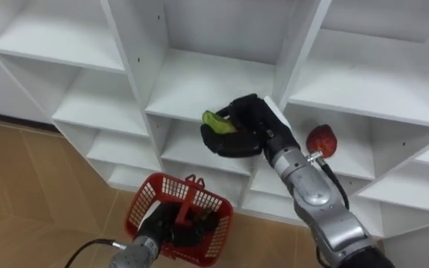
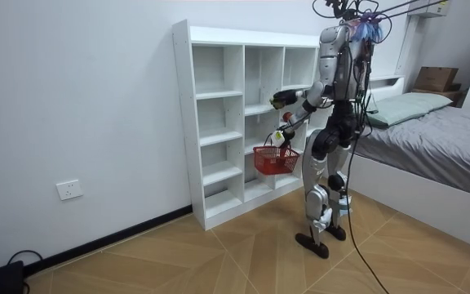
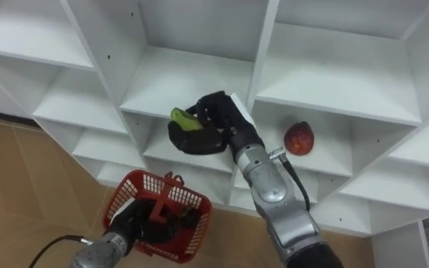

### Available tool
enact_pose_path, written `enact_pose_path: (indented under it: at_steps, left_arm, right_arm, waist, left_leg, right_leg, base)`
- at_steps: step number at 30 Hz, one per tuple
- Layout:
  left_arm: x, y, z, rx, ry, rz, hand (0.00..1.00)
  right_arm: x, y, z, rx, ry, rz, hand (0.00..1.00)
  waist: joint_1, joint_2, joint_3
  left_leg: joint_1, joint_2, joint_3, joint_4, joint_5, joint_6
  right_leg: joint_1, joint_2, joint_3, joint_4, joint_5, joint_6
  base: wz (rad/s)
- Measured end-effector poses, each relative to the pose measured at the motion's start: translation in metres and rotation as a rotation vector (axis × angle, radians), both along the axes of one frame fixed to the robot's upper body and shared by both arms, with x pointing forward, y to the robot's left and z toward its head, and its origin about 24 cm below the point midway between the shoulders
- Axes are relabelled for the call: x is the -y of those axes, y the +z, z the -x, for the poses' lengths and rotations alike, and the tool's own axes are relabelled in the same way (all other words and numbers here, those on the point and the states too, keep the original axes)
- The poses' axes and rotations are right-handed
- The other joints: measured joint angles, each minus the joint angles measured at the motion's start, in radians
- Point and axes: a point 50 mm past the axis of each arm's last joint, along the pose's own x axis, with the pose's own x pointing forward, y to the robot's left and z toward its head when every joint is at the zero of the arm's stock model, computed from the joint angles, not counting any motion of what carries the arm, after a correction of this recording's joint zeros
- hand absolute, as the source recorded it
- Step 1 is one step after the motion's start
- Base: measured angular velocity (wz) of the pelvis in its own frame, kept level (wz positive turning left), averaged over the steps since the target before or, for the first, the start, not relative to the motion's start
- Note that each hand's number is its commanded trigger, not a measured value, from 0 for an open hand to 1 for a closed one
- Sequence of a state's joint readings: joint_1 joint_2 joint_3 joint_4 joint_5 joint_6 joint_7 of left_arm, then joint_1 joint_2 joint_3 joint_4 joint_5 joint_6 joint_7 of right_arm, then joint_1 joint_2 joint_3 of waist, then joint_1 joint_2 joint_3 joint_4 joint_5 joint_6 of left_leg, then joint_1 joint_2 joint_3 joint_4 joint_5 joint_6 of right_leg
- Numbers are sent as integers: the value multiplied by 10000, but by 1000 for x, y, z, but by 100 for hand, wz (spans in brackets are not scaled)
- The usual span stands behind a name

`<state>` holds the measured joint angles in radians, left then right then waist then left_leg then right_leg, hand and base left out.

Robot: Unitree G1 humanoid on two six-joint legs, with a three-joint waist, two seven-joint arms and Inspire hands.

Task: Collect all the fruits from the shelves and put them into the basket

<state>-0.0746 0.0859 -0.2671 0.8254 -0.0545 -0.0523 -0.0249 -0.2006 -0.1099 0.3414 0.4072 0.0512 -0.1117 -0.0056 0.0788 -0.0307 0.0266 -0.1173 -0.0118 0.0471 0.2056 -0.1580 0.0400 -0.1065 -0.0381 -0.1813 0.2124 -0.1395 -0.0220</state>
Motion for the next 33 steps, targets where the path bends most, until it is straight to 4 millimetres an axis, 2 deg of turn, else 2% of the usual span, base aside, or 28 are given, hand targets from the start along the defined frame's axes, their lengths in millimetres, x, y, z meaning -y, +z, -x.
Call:
enact_pose_path:
  at_steps: [6,13,16,21,27,33]
  left_arm:
    - [-1,1,-1,71,302,244,100]
    - [0,10,-10,706,513,361,100]
    - [-1,10,-10,786,711,503,100]
    - [-2,11,-10,815,945,528,100]
    - [0,10,-9,806,804,498,100]
    - [3,10,-9,765,600,628,100]
  right_arm:
    - [15,-16,9,-676,-692,-40,100]
    - [25,-28,17,-1155,-1302,-26,100]
    - [30,-40,23,-1610,-1447,87,100]
    - [36,-55,39,-2326,-1708,29,100]
    - [40,-63,43,-2673,-1869,82,100]
    - [43,-72,48,-3148,-2047,5,100]
  waist:
    - [-196,79,-3]
    - [-193,163,-25]
    - [-261,254,-24]
    - [-351,538,-108]
    - [-498,562,-125]
    - [-489,555,-122]
  left_leg:
    - [-181,47,102,-3,-2,-4]
    - [-234,62,336,-26,-2,-3]
    - [-147,60,349,-32,-2,-3]
    - [-86,65,347,-85,-1,-3]
    - [83,57,392,-97,-1,-3]
    - [55,65,441,-92,-1,-2]
  right_leg:
    - [-288,47,138,58,5,-8]
    - [-436,54,350,85,6,-9]
    - [-357,51,362,78,5,-9]
    - [-350,61,361,103,5,-9]
    - [-214,75,410,95,5,-9]
    - [-250,67,425,87,3,-8]
  base:
    - [-8]
    - [-8]
    - [-1]
    - [-2]
    - [-3]
    - [0]
